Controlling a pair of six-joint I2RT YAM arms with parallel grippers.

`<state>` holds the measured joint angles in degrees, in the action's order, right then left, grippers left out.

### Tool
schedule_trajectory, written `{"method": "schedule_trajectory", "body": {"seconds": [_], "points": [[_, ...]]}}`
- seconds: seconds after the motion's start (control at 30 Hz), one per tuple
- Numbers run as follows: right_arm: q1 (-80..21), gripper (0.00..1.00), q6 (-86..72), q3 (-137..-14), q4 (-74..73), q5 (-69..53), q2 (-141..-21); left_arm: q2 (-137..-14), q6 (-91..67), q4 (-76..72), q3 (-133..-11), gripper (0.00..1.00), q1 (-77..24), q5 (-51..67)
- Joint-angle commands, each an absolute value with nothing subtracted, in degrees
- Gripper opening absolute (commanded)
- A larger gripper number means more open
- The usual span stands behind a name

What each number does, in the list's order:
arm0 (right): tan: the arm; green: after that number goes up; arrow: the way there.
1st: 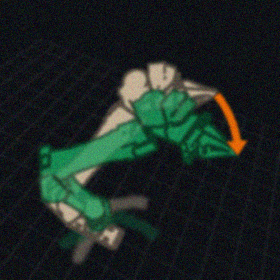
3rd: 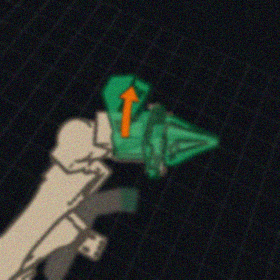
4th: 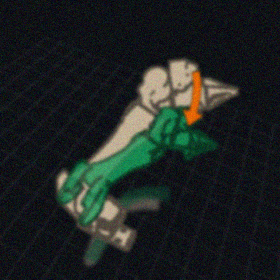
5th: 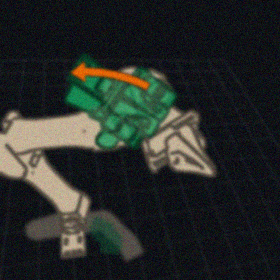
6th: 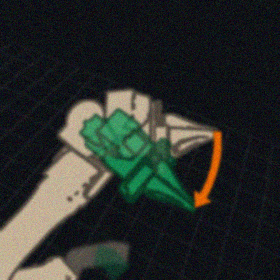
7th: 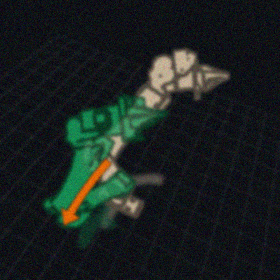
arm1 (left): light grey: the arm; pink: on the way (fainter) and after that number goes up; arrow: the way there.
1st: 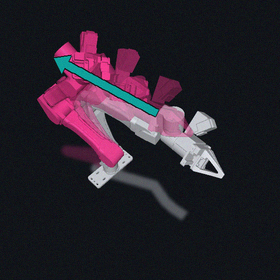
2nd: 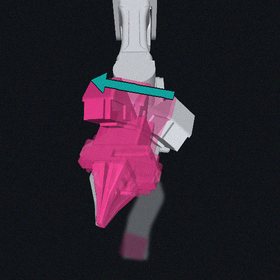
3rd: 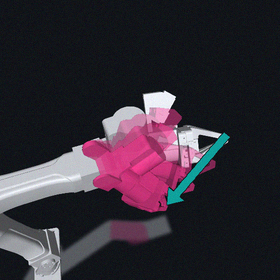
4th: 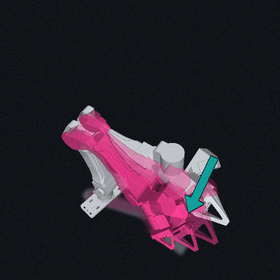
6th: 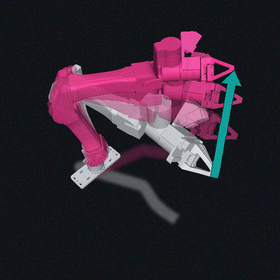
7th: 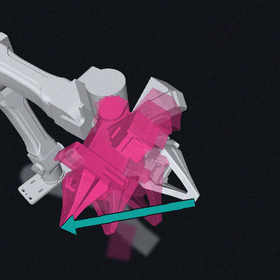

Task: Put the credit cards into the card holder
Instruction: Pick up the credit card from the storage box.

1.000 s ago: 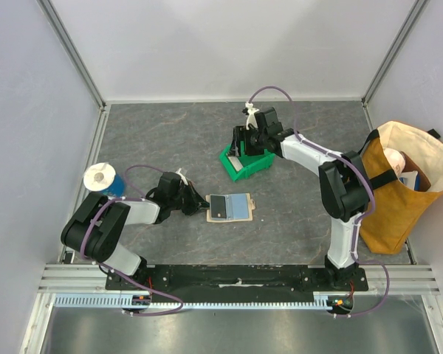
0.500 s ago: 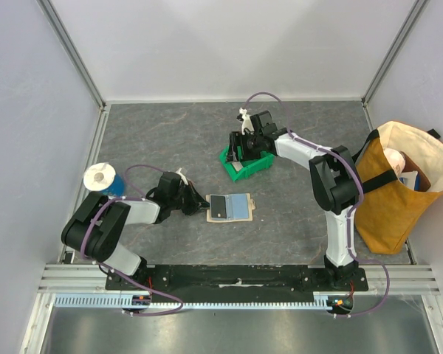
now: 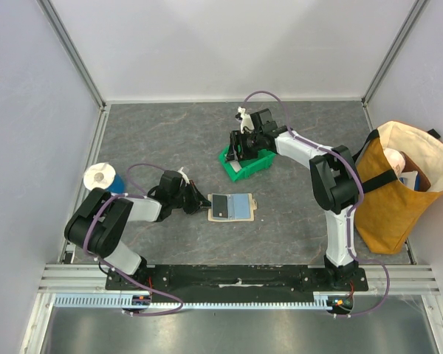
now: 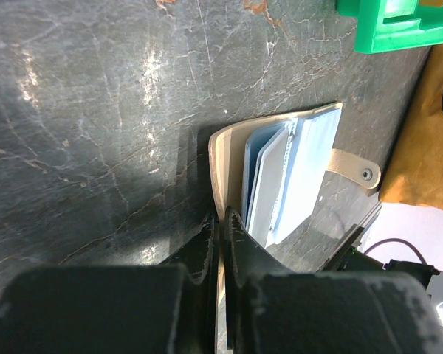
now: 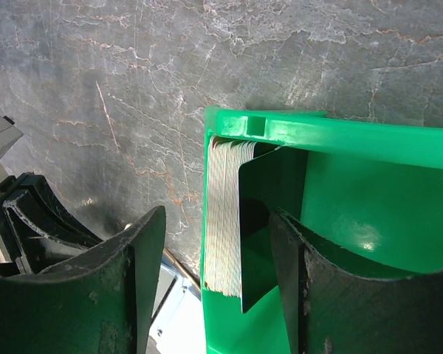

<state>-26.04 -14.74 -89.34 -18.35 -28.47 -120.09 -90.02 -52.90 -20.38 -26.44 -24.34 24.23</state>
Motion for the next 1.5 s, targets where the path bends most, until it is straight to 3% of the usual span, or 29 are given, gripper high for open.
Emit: {"method": "schedule_trajectory", "body": {"seconds": [0.0, 0.73, 0.97, 1.47], "points": [[-26.19, 0.64, -14.06, -91.41, -18.90, -30.32, -119.27, -91.58, -50.27, -18.02, -26.28, 0.02, -24.35, 22.68], [-25.93, 0.20, -13.89, -91.58, -18.90, -27.60, -118.13, -92.64, -50.27, -18.02, -26.72, 0.02, -24.43, 23.29], [-25.40, 0.11, -14.06, -91.93, -18.90, -25.93, -117.86, -93.25, -50.36, -18.55, -26.46, 0.02, -24.35, 23.64], [-25.40, 0.04, -16.43, -92.55, -18.81, -30.68, -117.51, -93.87, -50.45, -18.72, -26.81, 0.02, -24.35, 23.64]]}}
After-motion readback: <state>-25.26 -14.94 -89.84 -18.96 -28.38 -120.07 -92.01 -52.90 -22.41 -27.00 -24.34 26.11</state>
